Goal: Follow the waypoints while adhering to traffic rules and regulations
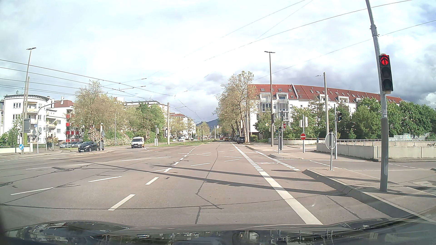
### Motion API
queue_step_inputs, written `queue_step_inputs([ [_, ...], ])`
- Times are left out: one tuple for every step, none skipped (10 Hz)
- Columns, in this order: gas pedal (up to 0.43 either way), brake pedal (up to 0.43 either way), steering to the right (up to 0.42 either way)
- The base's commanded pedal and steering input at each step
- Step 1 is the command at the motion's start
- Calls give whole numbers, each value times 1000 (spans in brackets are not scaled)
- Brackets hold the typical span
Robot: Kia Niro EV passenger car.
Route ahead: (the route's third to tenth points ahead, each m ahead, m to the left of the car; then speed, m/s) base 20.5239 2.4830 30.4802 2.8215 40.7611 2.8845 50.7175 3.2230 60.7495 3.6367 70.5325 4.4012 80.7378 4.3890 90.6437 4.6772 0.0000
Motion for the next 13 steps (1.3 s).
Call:
queue_step_inputs([
  [0, 152, -15],
  [0, 152, -15],
  [0, 152, -15],
  [0, 152, -15],
  [0, 146, -15],
  [0, 152, -15],
  [0, 152, -15],
  [0, 152, -15],
  [0, 152, -15],
  [0, 152, -15],
  [0, 152, -15],
  [0, 152, -15],
  [0, 152, -15],
])
